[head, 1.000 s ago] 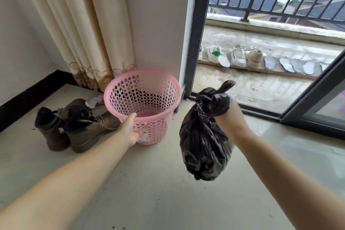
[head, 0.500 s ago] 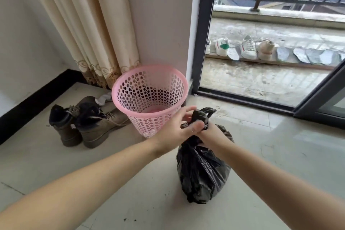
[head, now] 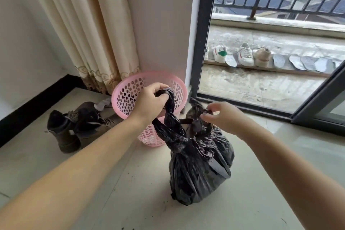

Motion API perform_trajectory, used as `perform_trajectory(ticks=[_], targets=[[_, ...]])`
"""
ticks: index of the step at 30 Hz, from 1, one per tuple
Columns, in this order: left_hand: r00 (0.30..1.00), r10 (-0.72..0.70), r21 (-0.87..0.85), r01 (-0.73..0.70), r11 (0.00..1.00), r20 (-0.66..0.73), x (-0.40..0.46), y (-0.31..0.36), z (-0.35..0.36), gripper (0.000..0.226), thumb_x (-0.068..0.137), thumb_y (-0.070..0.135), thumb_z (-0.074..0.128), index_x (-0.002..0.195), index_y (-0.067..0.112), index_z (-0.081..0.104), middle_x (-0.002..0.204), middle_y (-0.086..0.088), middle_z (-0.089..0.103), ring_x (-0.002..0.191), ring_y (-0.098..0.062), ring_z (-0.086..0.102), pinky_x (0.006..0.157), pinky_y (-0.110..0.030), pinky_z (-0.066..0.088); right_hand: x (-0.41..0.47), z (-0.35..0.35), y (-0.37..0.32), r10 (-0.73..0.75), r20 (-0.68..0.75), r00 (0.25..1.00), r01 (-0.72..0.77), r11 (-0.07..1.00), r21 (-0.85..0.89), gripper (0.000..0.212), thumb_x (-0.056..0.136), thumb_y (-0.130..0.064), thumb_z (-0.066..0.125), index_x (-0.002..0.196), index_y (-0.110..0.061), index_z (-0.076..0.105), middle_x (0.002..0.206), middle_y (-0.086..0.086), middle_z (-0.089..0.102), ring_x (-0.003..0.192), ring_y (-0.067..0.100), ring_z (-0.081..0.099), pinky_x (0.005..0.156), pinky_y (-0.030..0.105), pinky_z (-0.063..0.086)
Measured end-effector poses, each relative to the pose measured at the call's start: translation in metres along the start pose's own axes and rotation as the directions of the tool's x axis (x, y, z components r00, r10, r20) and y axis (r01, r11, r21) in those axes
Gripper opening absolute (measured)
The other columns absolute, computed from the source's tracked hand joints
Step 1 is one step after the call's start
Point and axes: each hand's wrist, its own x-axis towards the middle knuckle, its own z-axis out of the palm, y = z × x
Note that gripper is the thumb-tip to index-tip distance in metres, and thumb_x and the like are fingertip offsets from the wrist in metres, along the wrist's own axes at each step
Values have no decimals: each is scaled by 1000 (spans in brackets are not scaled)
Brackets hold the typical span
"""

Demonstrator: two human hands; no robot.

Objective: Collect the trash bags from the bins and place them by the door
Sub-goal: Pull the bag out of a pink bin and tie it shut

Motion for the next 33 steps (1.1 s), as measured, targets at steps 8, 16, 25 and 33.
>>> perform_trajectory(ticks=[8,16,25,33], targets=[[997,-80,-49,80,996,-14,2,5,-9,9,90,16,51,98,15,55,78,4,55,68,-9,51,63,-20,42,-17,-53,-24,-276,-257,926,360,447,819,13,92,-15,51,88,-12,63,109,10,71,111,24,64,104,45,44],[998,36,44,-34,998,-60,-11,29,-17,10,88,15,54,97,19,57,71,6,60,58,-6,51,52,-7,41,-4,-31,4,-250,-144,957,263,554,790,30,92,-20,56,121,-15,55,66,2,53,52,15,48,52,23,43],[954,212,506,-292,812,210,-14,57,-30,47,84,14,50,127,28,38,72,-2,54,63,-16,50,62,-30,39,-7,-24,0,-299,66,952,234,849,473,74,69,-51,66,133,-28,38,72,-3,49,51,3,44,50,19,37],[752,414,-75,-441,894,514,-43,67,-3,34,88,-4,50,115,17,57,87,-9,55,68,3,53,67,-9,45,-27,13,-40,-531,66,845,469,795,385,27,93,-11,52,68,-20,50,47,-15,48,40,-2,45,39,8,33]])
